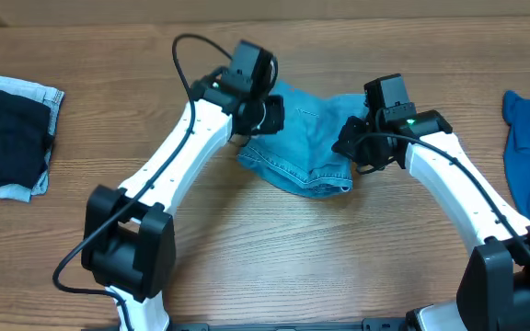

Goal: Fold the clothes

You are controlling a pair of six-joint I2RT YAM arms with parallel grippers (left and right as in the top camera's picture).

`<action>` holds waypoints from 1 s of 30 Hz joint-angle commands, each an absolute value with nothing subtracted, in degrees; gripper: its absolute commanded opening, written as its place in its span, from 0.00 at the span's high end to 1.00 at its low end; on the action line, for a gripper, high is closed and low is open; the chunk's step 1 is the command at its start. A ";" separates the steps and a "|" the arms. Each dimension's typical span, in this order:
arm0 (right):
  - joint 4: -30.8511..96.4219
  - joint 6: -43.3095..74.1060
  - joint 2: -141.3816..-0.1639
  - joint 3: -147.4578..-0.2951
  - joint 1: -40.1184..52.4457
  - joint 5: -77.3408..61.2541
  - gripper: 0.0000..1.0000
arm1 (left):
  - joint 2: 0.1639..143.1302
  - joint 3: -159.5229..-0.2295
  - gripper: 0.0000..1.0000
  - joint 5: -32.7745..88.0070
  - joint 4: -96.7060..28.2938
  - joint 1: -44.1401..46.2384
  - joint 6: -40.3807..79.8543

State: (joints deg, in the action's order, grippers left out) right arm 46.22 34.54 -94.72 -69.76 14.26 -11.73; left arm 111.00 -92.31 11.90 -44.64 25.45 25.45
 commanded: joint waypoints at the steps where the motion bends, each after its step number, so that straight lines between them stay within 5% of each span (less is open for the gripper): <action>1: 47.42 31.05 -94.96 -70.87 18.06 -13.98 0.96 | 112.51 -87.11 0.87 9.32 -42.11 25.15 24.36; 15: 56.10 31.68 -94.89 -71.37 19.07 -9.80 0.96 | 113.14 -76.86 0.85 10.85 -32.23 25.71 24.03; 30: 36.29 37.95 -101.16 -71.64 23.31 -18.13 0.96 | 113.14 -76.60 0.86 11.53 -33.65 26.68 24.03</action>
State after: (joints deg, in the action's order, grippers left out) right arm 37.28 37.04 -98.30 -70.06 21.63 -16.27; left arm 112.42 -77.17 10.90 -33.17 26.28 23.64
